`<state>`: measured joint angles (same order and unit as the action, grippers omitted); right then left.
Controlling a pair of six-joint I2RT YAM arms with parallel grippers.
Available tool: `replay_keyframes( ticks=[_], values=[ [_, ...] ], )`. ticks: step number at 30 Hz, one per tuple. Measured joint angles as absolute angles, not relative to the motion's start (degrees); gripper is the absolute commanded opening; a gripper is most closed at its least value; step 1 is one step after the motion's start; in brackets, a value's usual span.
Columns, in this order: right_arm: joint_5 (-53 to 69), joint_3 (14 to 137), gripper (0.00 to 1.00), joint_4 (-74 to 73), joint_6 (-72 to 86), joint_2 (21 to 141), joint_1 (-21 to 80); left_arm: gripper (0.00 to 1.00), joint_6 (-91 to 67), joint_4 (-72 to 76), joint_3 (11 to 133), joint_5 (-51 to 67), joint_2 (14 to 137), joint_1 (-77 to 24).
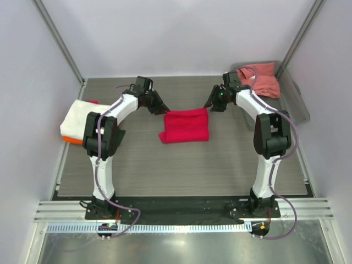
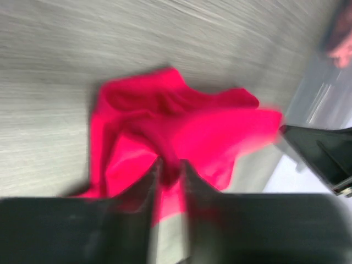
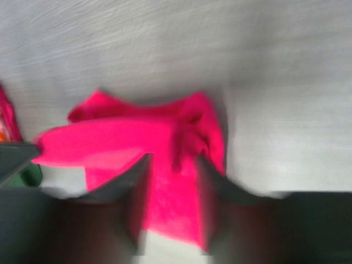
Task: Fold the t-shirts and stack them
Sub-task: Fold the tshirt
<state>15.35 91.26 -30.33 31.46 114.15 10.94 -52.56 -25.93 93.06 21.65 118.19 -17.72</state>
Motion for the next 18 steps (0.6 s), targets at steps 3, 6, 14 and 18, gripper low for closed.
replay_keyframes(
  ticks=[3, 6, 14, 18],
  values=[
    [14.2, 92.4, 0.66, -28.4, 31.2, 117.5, 10.7, 0.94, -52.3, -26.1, 94.8, 21.3, 121.6, -17.1],
    [12.4, 91.4, 0.66, -27.7, 31.0, 117.2, 10.6, 0.97, -51.4, -26.5, 95.3, 20.3, 122.2, -17.0],
    [9.7, 81.4, 0.68, -25.2, 30.0, 108.4, 10.6, 0.95, -49.6, -23.8, 84.6, 17.0, 114.2, -17.1],
    [10.3, 78.4, 0.68, -23.6, 28.7, 107.5, 10.6, 0.95, -48.5, -23.1, 80.4, 15.4, 111.4, -17.2]
  ],
)
